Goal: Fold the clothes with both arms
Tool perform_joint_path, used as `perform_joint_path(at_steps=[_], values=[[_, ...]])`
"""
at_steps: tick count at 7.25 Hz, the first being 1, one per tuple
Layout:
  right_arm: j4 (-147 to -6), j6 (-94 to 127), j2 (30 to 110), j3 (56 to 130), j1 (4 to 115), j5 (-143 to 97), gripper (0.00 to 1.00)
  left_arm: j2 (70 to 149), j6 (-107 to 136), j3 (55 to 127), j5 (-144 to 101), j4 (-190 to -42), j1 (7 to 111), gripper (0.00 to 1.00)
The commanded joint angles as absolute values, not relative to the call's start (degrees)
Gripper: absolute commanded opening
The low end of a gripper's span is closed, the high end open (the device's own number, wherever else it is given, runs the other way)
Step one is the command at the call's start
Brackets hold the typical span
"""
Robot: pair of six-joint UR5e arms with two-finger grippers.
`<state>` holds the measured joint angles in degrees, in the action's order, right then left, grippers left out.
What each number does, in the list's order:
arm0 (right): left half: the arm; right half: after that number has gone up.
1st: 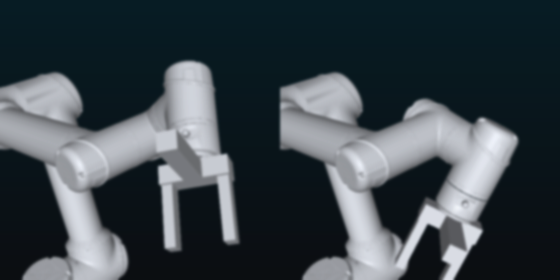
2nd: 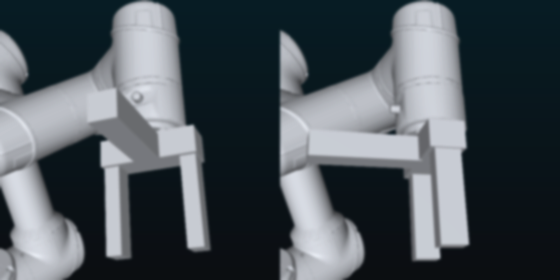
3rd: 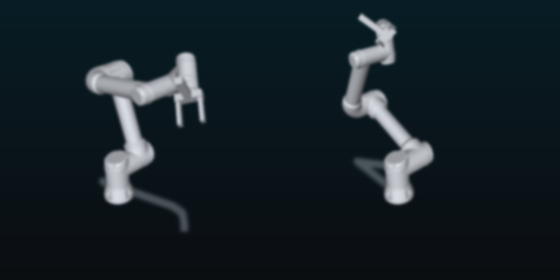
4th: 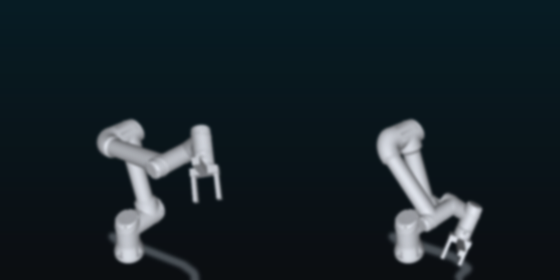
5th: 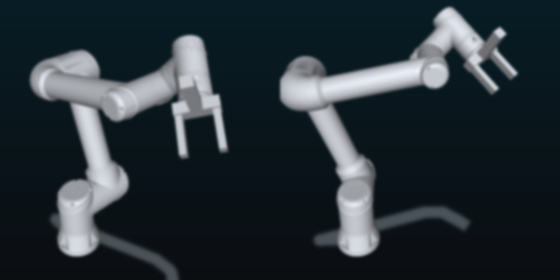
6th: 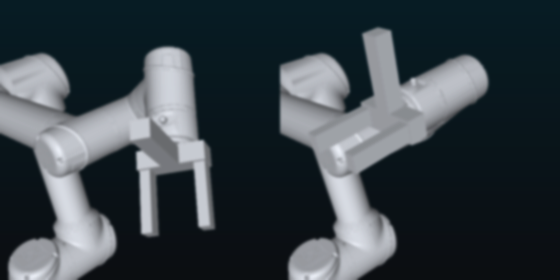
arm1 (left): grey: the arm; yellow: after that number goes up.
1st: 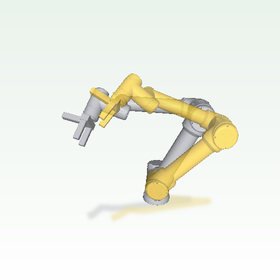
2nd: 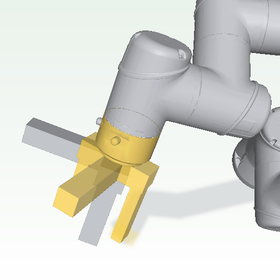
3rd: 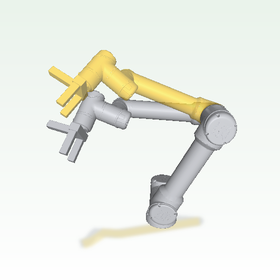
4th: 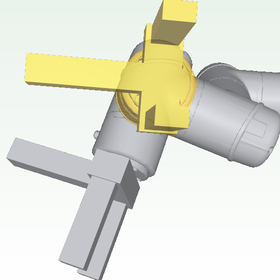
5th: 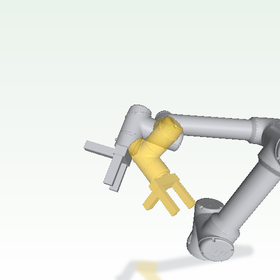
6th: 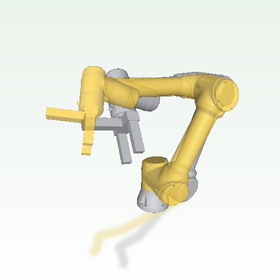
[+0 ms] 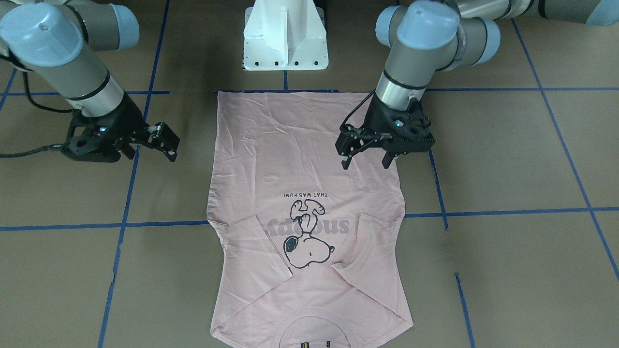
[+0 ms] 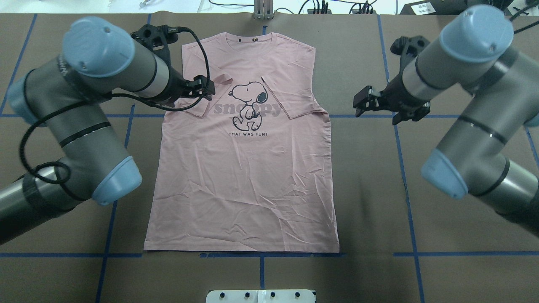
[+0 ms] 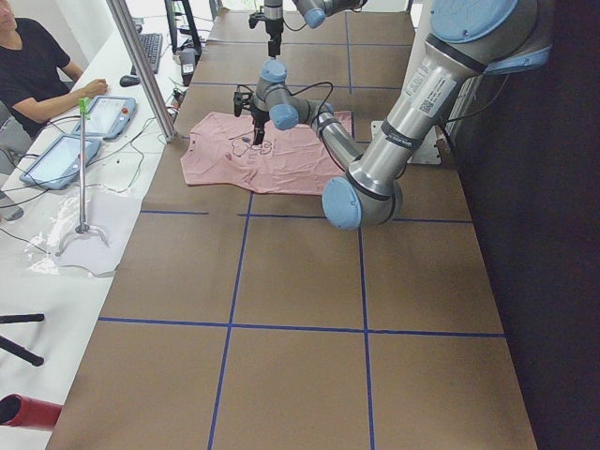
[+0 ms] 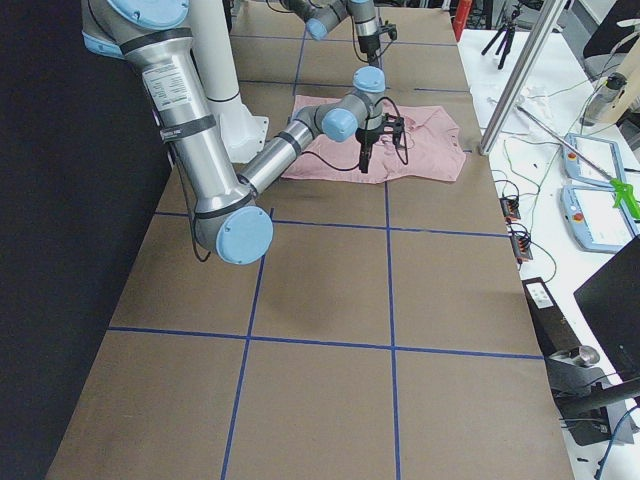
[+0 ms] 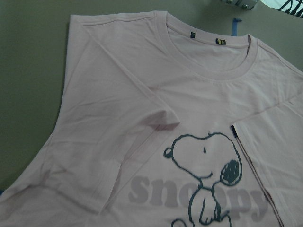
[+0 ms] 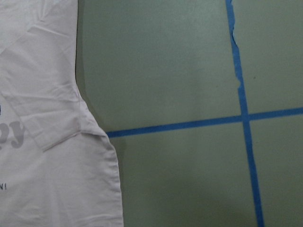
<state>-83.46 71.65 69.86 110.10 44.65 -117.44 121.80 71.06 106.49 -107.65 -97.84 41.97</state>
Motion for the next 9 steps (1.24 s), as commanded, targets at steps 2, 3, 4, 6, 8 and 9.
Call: perform_joint_path(at_steps=[2, 3, 4, 6, 8, 9], values=[[-77.9, 88.6, 75.4, 116.1, 24.7, -102.3, 1.0, 115.7, 68.6, 114.5, -108.8, -94.7, 41.7, 1.0], [-86.1, 91.1, 74.6, 118.9, 19.0, -96.3, 1.0, 115.8, 67.6, 114.7, -108.7, -94.7, 41.7, 1.0], [-89.4, 91.1, 74.1, 119.6, 16.5, -94.4, 1.0, 115.8, 67.8, 115.2, -108.6, -94.7, 41.7, 1.0], [-89.1, 92.5, 74.8, 119.1, 12.0, -93.4, 1.0, 115.6, 68.0, 116.0, -108.5, -94.7, 41.7, 1.0], [-88.3, 92.5, 74.4, 116.1, 9.3, -88.3, 1.0, 115.7, 68.3, 116.0, -108.5, -94.7, 41.6, 1.0], [-85.6, 92.5, 74.8, 114.3, 9.3, -88.4, 1.0, 115.8, 68.4, 115.9, -108.5, -94.7, 41.4, 1.0]])
